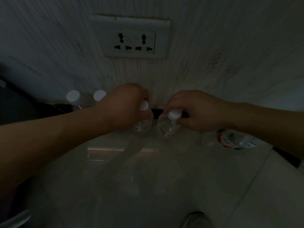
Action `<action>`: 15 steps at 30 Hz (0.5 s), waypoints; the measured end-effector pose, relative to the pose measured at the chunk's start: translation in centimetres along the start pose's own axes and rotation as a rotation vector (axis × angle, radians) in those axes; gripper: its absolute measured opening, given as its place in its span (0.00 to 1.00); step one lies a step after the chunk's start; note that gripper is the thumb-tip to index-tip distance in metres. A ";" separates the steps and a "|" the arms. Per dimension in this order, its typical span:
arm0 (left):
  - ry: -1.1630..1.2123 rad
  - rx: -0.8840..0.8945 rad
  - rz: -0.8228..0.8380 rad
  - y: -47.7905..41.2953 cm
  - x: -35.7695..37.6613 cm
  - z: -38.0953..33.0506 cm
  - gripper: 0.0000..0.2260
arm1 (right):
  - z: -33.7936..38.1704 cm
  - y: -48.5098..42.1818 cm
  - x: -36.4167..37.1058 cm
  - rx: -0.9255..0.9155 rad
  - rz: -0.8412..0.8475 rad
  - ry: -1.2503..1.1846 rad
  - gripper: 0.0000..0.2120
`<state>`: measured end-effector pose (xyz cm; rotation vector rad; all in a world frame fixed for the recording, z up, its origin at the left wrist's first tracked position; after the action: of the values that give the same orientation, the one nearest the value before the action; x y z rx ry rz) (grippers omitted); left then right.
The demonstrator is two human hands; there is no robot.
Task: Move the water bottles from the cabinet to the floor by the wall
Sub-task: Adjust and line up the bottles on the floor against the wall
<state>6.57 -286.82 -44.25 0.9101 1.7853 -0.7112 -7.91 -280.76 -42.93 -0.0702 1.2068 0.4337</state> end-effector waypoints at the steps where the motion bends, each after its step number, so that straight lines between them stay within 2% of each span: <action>1: 0.005 0.003 0.006 0.0 -0.1 0.1 0.14 | 0.0 0.0 0.0 0.014 -0.007 -0.003 0.14; 15: 0.041 0.054 0.085 0.9 -1.8 -0.2 0.12 | -0.4 -1.0 -0.9 0.184 -0.128 -0.039 0.17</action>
<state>7.71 -286.67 -42.52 1.0368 1.7592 -0.6938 -8.18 -282.02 -42.46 0.0198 1.1916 0.2103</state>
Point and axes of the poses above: each hand's wrist, its own y-axis away from the middle knuckle, its own x-axis out of the palm, z = x × y, the point moved 6 cm from there along -y, towards the middle knuckle, and after that the axes turned 12 degrees about x, right-handed, at the moved point
